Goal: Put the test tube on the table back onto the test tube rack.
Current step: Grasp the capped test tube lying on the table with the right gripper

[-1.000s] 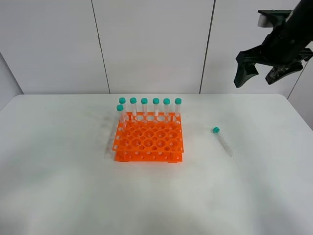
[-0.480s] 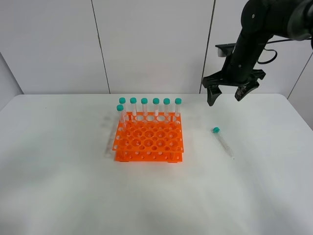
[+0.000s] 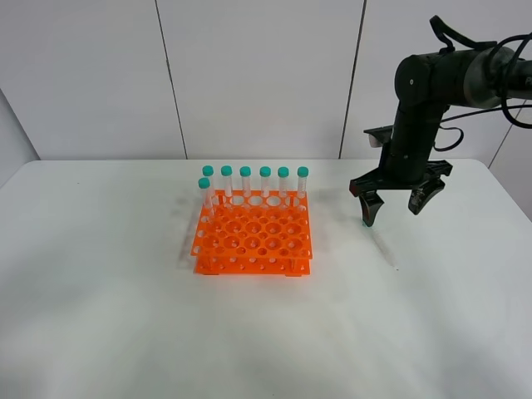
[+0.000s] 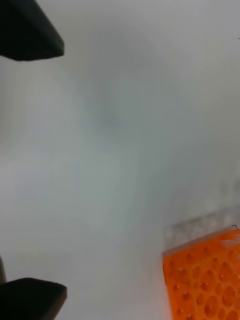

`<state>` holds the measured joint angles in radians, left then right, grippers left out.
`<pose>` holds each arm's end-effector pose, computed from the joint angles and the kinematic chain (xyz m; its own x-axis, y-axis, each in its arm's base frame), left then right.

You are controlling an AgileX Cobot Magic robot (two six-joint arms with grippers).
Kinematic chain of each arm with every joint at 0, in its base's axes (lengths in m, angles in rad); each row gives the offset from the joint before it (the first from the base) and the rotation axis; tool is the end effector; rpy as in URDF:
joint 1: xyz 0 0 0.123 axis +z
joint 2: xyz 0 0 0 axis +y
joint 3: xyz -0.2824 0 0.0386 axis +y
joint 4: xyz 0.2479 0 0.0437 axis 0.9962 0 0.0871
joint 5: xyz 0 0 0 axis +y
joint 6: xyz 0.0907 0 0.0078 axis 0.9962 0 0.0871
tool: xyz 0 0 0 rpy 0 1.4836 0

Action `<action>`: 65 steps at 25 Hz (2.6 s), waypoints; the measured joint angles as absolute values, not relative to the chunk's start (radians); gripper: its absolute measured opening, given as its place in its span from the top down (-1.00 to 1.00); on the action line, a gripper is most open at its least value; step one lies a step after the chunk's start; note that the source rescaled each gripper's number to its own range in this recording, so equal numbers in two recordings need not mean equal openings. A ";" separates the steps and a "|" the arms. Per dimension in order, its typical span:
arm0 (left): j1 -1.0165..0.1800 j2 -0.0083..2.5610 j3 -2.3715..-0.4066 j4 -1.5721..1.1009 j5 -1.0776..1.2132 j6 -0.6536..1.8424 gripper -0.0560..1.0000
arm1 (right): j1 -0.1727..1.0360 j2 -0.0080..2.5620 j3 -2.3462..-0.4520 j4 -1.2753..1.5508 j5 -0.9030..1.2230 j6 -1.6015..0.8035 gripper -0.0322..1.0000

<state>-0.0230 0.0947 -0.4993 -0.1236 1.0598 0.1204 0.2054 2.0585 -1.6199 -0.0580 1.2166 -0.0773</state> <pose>0.0094 -0.0100 0.2773 -0.5273 0.0715 -0.8467 0.1454 0.9893 -0.0070 0.4020 0.0787 0.1978 -0.9545 -0.2981 0.0020 -0.2978 0.9531 -0.0544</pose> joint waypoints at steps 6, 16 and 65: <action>-0.023 0.095 -0.499 -0.124 1.060 0.120 -0.89 | 0.187 2.079 -1.607 -0.075 1.220 -0.077 -0.93; -0.023 0.095 -0.499 -0.124 1.060 0.120 -0.89 | 0.186 2.162 -1.581 -0.080 1.160 -0.080 -0.80; -0.023 0.095 -0.499 -0.124 1.059 0.120 -0.89 | 0.096 2.223 -1.581 0.088 1.082 -0.164 -0.74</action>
